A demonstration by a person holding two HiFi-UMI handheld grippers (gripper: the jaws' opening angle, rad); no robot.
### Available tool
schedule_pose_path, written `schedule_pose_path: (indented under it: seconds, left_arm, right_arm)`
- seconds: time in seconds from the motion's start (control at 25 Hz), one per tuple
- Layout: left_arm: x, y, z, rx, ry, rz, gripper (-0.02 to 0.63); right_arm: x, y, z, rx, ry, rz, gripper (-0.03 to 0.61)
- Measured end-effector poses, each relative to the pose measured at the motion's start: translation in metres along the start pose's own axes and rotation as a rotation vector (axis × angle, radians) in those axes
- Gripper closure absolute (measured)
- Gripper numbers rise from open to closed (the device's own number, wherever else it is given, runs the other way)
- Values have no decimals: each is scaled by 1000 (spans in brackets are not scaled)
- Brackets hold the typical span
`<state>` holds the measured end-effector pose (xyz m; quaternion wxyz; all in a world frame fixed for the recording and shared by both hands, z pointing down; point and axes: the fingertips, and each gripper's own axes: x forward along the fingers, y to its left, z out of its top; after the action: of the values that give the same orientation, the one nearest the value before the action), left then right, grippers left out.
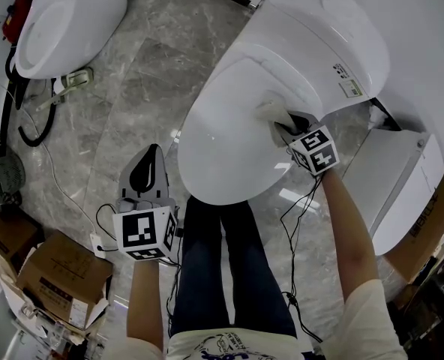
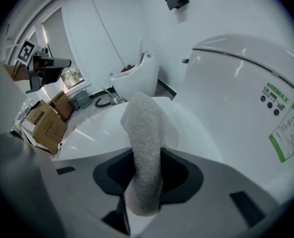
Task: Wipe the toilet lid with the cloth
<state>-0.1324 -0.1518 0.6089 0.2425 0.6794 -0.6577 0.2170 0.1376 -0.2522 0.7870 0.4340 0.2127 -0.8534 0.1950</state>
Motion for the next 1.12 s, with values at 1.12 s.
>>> schedule_pose_path:
  seconds: [1.12]
  left_arm:
    - [-19,-12,-15,27,8,-21,606]
  right_arm:
    - [-51,-27,-82,269,10,-366,463]
